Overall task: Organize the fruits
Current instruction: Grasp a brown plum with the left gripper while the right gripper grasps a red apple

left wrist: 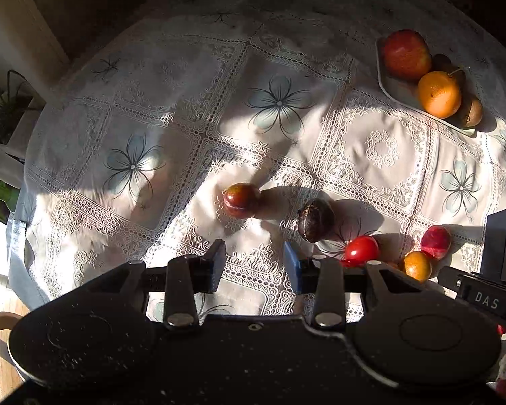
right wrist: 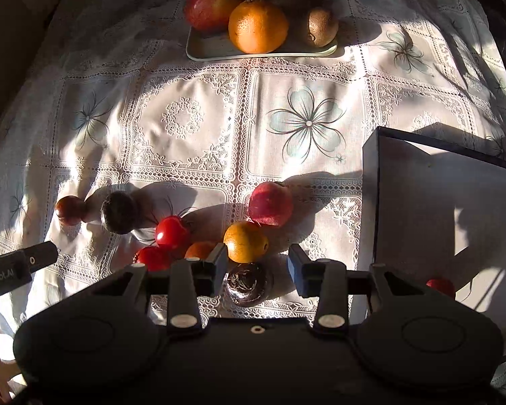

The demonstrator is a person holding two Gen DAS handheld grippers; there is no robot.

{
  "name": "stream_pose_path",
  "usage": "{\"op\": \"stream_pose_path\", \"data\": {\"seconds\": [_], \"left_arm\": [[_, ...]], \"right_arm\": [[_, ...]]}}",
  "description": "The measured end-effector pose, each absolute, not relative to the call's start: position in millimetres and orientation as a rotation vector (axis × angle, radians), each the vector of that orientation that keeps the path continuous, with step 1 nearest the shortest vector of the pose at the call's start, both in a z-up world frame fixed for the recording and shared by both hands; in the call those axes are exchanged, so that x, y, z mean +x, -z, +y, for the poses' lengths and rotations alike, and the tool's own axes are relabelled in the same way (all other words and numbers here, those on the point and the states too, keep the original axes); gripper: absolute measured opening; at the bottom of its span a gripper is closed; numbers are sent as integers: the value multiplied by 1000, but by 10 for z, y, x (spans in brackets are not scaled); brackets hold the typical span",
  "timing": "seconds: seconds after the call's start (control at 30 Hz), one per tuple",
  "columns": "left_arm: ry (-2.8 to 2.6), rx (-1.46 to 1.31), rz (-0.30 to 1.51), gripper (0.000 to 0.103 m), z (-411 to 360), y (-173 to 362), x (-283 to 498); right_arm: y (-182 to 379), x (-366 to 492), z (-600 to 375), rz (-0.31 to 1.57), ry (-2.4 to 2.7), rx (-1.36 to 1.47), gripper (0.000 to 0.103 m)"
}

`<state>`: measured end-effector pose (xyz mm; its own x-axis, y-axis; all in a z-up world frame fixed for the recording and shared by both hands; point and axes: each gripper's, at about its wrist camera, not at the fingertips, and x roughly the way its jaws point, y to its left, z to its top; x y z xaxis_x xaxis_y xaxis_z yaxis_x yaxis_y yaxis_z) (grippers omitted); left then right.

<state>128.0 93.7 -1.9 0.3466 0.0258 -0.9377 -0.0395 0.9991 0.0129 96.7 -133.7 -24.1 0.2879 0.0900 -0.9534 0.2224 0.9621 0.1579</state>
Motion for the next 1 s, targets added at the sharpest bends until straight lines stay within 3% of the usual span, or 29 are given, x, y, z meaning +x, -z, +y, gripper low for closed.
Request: {"op": "stream_pose_path", "data": {"seconds": [0.33, 1.0], "left_arm": [[-133, -91, 1183, 47, 1338, 119, 1601], [-89, -67, 1224, 48, 1023, 631, 1823]], "right_arm": [[263, 1069, -1351, 1238, 116, 271, 43], [632, 1319, -1446, 1233, 142, 329, 45]]}}
